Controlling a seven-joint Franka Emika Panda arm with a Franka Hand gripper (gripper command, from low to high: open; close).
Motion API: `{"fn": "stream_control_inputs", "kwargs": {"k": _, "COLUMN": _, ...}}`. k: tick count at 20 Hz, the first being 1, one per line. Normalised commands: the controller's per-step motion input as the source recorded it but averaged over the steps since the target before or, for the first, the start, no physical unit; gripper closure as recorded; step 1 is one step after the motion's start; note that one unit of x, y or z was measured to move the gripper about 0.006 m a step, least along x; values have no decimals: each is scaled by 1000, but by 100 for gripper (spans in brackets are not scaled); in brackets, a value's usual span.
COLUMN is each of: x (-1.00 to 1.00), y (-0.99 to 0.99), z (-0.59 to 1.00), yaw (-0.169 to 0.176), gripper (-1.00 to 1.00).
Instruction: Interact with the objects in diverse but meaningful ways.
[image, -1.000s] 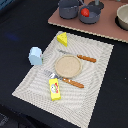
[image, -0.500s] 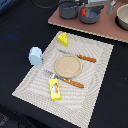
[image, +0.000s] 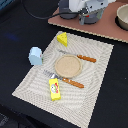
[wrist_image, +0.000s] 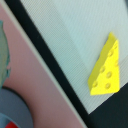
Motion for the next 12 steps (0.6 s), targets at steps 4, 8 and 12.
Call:
{"fn": "stream_control_inputs", "kwargs": {"k": 4, "x": 183, "y": -929, "z": 153, "yaw": -56, "gripper": -100}}
{"fn": "stream_control_inputs", "kwargs": {"k": 8, "x": 238, "y": -978, "z": 21, "yaw": -33, "gripper": -100}}
{"fn": "stream_control_inputs", "kwargs": {"k": 12, "x": 245, "y": -917, "z": 15, "yaw": -50, "gripper": -100}}
